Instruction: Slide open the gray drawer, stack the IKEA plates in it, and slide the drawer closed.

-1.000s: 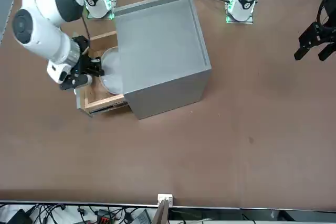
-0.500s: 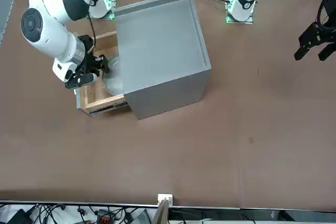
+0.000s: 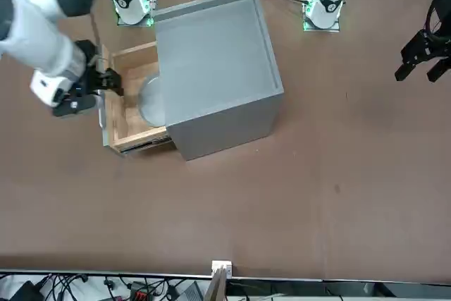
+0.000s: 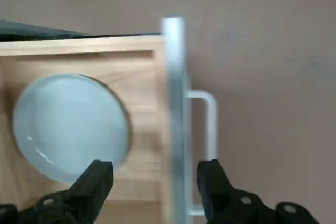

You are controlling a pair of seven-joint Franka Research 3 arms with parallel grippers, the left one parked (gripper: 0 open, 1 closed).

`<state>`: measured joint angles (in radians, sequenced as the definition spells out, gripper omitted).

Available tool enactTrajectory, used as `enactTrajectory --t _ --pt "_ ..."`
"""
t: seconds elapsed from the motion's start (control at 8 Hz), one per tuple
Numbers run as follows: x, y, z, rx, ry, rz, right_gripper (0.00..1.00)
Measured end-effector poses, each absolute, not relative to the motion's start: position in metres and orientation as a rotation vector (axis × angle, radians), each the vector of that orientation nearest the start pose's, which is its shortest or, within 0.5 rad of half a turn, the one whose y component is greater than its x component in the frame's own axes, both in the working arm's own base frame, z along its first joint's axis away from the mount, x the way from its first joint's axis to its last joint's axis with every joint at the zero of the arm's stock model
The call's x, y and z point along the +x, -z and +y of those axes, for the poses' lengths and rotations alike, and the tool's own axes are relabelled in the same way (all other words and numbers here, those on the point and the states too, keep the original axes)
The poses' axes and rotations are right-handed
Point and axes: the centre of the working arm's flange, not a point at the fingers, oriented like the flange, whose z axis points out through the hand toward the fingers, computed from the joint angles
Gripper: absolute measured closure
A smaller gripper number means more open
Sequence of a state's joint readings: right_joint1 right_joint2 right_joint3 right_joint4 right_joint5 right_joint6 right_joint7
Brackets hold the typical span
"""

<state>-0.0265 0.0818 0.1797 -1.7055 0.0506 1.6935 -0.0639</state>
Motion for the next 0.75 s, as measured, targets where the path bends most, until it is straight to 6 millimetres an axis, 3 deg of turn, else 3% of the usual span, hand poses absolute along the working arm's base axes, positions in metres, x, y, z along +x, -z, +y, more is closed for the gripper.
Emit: enactTrajectory --t 0.25,0.38,0.5,0.75 --pt "0.577 -0.528 0.032 -3.065 -0.148 -0.372 0.16" --pt "0.58 -0.521 0.008 -3.061 -0.164 -0.407 0.27" --pt "0.584 -0.51 -0.009 -3.048 -0.185 -0.431 0.39" --pt "0.592 -0.486 -0.016 -3.035 -0.203 -0.443 0.46"
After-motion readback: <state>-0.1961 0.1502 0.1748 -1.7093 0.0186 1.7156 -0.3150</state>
